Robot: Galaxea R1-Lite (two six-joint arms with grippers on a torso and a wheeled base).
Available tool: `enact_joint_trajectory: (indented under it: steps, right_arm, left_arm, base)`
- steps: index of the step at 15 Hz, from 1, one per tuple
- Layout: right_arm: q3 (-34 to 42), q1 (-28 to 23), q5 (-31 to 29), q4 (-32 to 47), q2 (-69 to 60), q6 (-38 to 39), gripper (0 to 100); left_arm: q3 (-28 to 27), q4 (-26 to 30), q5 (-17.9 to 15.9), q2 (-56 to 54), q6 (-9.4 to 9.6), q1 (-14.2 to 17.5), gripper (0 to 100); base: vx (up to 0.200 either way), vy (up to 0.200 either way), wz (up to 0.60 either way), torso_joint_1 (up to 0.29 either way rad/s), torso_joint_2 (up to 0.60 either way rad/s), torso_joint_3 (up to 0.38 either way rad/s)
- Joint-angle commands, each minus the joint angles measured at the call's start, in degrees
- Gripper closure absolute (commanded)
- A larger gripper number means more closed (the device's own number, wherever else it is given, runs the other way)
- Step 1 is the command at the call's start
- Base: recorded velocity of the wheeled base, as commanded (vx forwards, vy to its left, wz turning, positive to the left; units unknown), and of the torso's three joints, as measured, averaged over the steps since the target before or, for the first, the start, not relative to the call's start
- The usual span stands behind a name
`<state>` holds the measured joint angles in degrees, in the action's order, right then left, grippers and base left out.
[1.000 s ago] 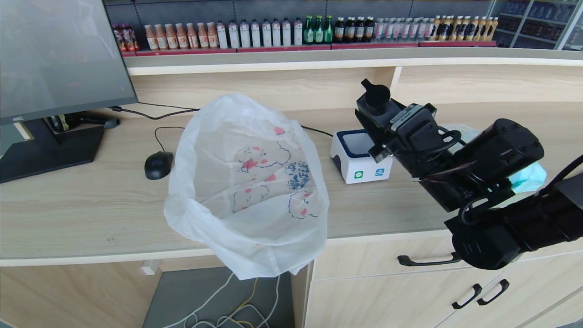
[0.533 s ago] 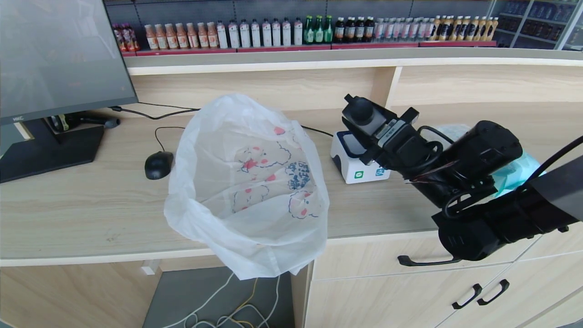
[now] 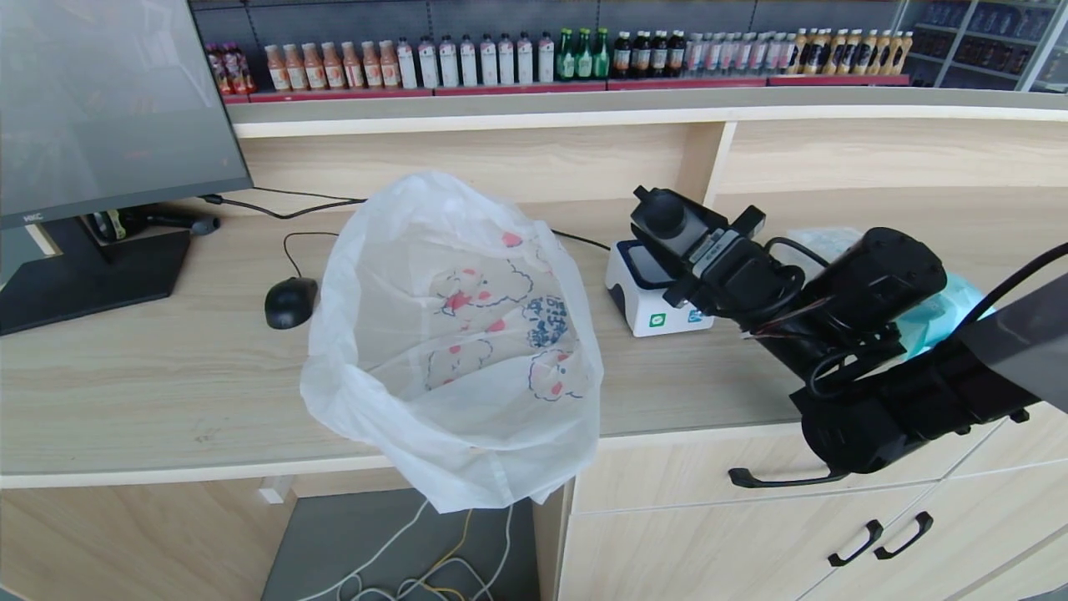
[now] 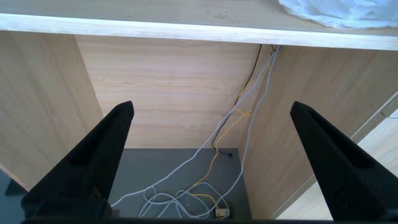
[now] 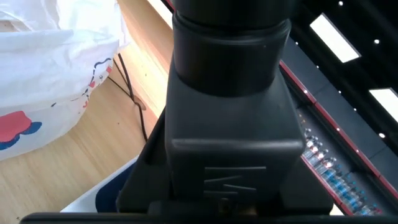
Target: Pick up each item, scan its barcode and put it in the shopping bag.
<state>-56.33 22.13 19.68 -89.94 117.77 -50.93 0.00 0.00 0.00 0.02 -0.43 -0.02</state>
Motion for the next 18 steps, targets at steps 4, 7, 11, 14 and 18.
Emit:
enact_joint_trajectory:
  steps: [4,7,11,14,18]
  right_arm:
    - [0.0,-0.3,0.0,-0.1,0.4,0.0,100]
    - [-0.1,-0.3,0.0,-0.1,1.0,0.0,100]
    - [-0.4,-0.3,-0.2,-0.1,1.6,0.0,100]
    - [-0.7,-0.3,-0.2,-0.1,1.6,0.0,100]
    - [-0.8,-0.3,-0.2,-0.1,1.8,0.1,100]
  left_arm:
    - [0.0,0.0,0.0,0.0,-0.01,0.0,0]
    - [0.0,0.0,0.0,0.0,-0.01,0.0,0]
    - [0.0,0.0,0.0,0.0,-0.01,0.0,0]
    - [0.0,0.0,0.0,0.0,-0.01,-0.1,0]
    - [0.0,0.0,0.0,0.0,-0.01,0.0,0]
  base:
    - [0.000,0.000,0.00,0.000,0.00,0.000]
    - [0.000,0.000,0.00,0.000,0.00,0.000]
    - [0.000,0.000,0.00,0.000,0.00,0.000]
    - [0.000,0.000,0.00,0.000,0.00,0.000]
    - [0.000,0.000,0.00,0.000,0.00,0.000]
